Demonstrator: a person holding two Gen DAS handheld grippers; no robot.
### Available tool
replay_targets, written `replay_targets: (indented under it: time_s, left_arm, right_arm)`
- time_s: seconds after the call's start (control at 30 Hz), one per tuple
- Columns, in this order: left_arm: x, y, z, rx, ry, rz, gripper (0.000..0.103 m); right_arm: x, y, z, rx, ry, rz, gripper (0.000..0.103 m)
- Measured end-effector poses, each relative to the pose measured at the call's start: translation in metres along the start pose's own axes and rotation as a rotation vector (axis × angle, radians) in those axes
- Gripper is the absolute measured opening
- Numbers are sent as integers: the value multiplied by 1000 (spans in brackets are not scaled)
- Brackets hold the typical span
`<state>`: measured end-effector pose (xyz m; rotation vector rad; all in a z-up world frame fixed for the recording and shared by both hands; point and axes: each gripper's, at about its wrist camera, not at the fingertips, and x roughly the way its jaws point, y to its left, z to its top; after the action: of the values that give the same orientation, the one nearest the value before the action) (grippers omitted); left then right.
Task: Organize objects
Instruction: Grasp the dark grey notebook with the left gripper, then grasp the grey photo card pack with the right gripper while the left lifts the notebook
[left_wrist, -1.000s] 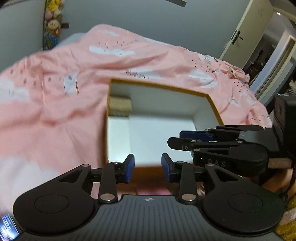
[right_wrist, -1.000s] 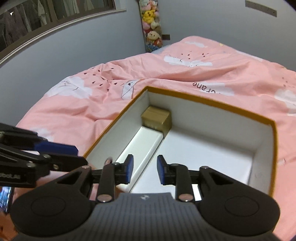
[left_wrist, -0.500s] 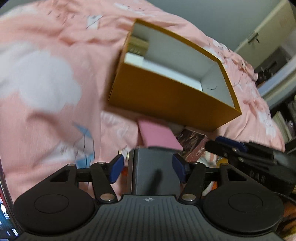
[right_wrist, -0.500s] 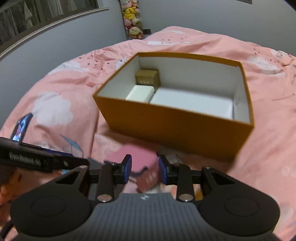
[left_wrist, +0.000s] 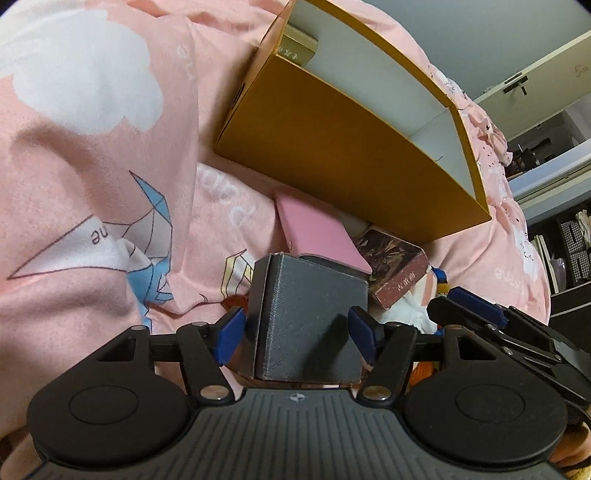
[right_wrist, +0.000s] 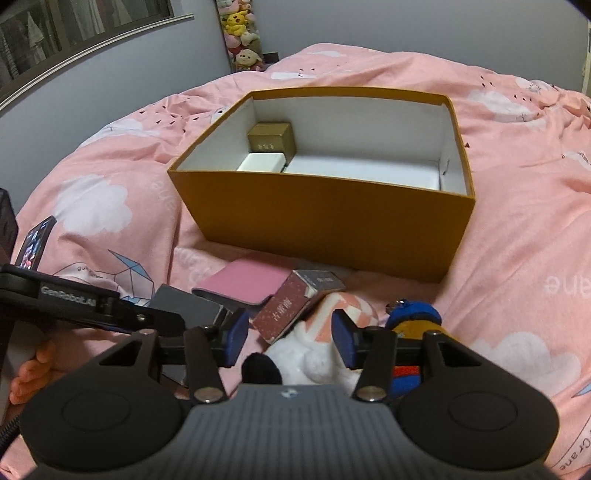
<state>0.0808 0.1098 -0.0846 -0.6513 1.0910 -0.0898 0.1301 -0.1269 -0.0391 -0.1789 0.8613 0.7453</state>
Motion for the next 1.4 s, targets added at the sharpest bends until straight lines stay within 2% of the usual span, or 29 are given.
replay_targets:
  time_s: [0.17,0.37,0.5,0.6,0.77,1.03,1.13,1.2,1.23,1.33,1.4]
  left_arm:
    - [3,1,1,-3,7,-8,67]
    - [-6,-4,0,16,-23,3,49]
    - [-18,-20,-2,88,-76,18,43]
    - [-25,-31,-2,151,-111,42,42]
    - [-38,-41,4,188,-164,44,42]
    - [-37,-47,31,188,-229,55,39]
    - [-31,-47,36,195,-206,52,39]
    - [-27,-43,36,188,-168,55,24]
    - [-24,-41,36,179,-137,61,22]
    - [-14,-31,32,130,-37,28,24]
    - [-8,-23,30,92,1,2,38]
  right_arm:
    - [1,6,0,-27,5,8,54]
    - [4,7,0,-30,15,6,54]
    - [7,6,7,-14,25,9,59]
    - [14,-7,23,77,43,45,60]
    - [37,-43,51,269,147,106,60]
    - [88,-75,70,413,353,117,59]
    - [105,-77,69,422,426,123,59]
    - [113,-77,69,421,460,130,58]
    - [116,-78,68,420,474,130,54]
    - [126,-82,66,425,513,148,53]
    - [130,-81,64,423,532,159,53]
